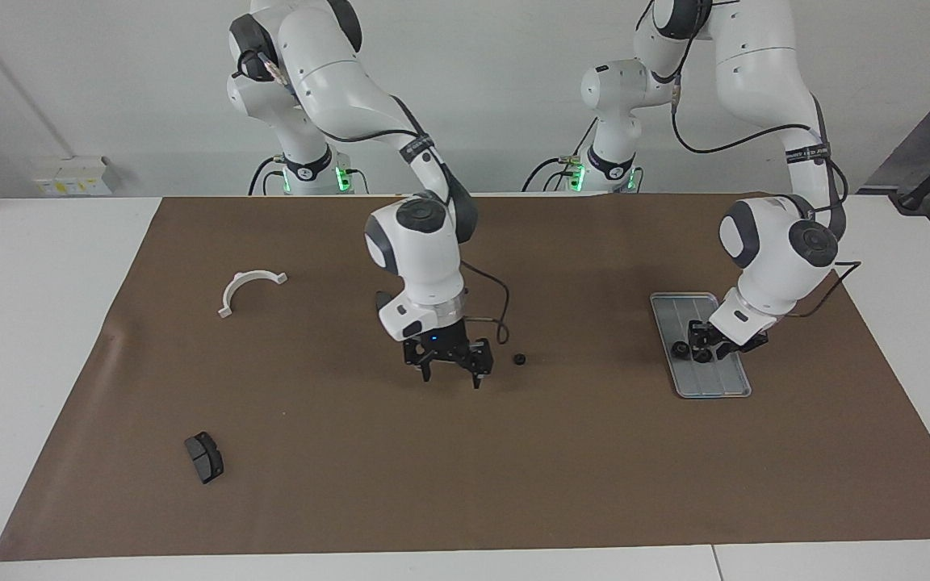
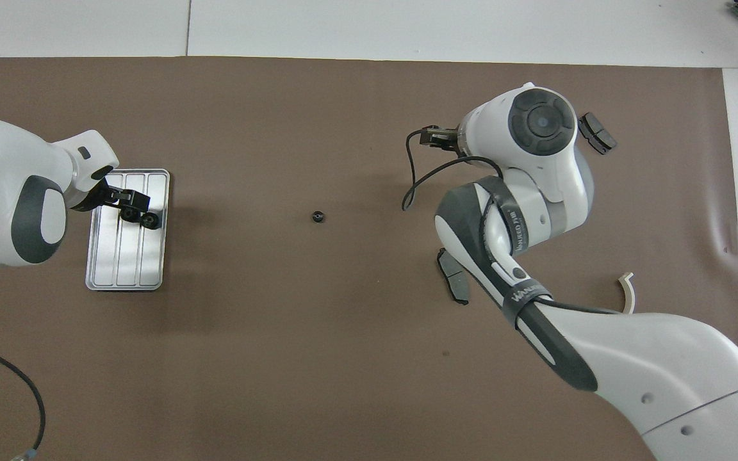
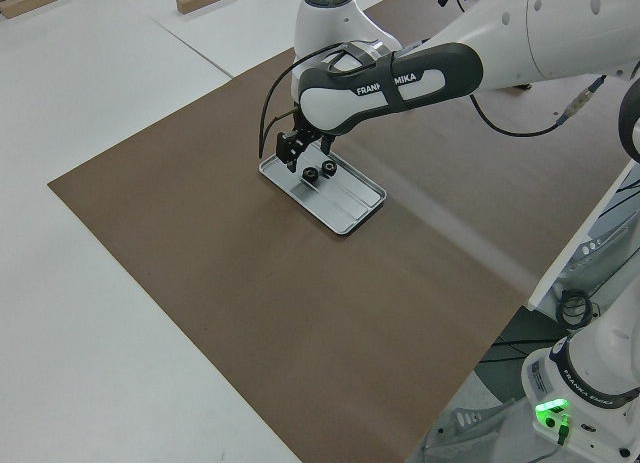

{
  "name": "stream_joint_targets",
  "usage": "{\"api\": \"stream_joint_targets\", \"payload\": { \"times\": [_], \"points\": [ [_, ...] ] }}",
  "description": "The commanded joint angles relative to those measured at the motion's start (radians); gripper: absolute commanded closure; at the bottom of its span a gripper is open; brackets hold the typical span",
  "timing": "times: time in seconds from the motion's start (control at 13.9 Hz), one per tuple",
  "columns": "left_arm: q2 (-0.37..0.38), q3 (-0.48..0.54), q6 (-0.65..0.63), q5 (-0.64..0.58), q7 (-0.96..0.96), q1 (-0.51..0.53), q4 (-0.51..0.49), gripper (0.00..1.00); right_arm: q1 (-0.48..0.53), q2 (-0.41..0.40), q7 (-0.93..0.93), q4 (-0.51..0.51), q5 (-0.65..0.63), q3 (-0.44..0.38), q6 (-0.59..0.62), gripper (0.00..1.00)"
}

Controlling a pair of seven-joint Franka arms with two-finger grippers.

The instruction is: Pick bearing gear from pile to tray

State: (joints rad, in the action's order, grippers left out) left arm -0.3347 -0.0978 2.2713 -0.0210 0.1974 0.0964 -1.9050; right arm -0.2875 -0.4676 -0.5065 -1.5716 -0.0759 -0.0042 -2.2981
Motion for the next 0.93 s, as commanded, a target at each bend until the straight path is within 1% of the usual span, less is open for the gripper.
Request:
{"api": "stream_joint_targets", "payload": {
  "times": [0.0, 0.07, 0.22, 0.43, 0.5, 0.72, 0.86],
  "points": [
    [0.008, 0.003, -0.002, 0.012, -0.17, -0.091, 0.041, 0.05, 0.069, 0.07, 0.051, -0.025, -0.022, 0.018, 0.072, 0.0],
    [-0.003, 0.003, -0.001, 0.01, -0.265, -0.134, 0.058, 0.05, 0.086, 0.096, 0.055, -0.025, -0.022, 0.018, 0.113, 0.0],
    [-0.004, 0.004, -0.004, 0.01, -0.381, -0.219, 0.072, 0.05, 0.108, 0.144, 0.06, -0.021, -0.021, 0.02, 0.202, 0.0],
    [-0.004, 0.006, 0.004, 0.006, -0.525, -0.338, 0.073, 0.07, 0.142, 0.194, 0.077, -0.021, -0.019, 0.02, 0.267, 0.0],
    [-0.004, 0.006, 0.01, 0.004, -0.567, -0.372, 0.073, 0.09, 0.158, 0.219, 0.107, -0.021, -0.013, 0.02, 0.297, 0.0],
    [-0.006, 0.006, 0.014, 0.003, -0.61, -0.44, 0.072, 0.13, 0.206, 0.291, 0.195, -0.021, -0.005, 0.02, 0.388, 0.0],
    [-0.015, 0.006, 0.028, 0.003, -0.613, -0.472, 0.073, 0.17, 0.214, 0.337, 0.221, -0.015, -0.005, -0.002, 0.449, 0.0]
  ]
}}
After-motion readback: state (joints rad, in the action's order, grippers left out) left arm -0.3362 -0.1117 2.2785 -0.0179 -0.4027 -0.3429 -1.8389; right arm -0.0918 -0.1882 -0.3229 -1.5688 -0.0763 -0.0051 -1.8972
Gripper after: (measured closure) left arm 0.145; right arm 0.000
